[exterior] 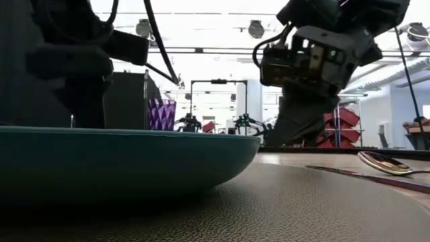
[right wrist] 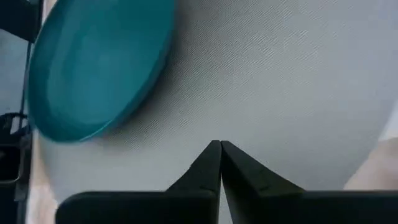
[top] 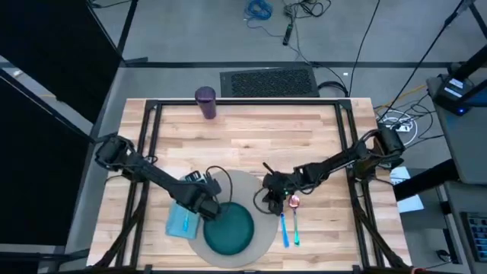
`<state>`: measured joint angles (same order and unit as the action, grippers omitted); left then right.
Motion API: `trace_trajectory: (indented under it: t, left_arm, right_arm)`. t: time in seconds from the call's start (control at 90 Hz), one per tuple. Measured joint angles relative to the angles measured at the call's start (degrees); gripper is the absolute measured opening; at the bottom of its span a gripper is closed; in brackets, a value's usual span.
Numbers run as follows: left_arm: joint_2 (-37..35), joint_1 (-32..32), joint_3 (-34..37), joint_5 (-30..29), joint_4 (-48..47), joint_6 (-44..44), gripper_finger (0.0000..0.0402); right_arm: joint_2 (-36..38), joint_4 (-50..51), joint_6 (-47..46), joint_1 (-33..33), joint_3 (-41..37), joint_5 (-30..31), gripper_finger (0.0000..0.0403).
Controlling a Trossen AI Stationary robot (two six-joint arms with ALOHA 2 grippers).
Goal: Set table place
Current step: Adjust the gray placemat
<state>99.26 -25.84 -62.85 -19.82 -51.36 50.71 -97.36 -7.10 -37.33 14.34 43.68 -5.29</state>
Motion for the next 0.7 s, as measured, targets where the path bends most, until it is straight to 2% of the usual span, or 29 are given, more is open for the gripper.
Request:
trace_trajectory:
  t: [0.222, 0.7]
  left_arm:
    - [0.0, 0.38, 0.0, -0.81, 0.52, -0.56, 0.0162]
    - [0.0, 0.65, 0.02, -1.08, 0.95, -0.67, 0.0162]
  right_arm:
    - [-2.28, 2.94, -2.56, 1.51, 0.0, 2.38, 0.0]
    - [-3.1, 7.48, -1.18, 0.82, 0.37, 3.6, 0.0]
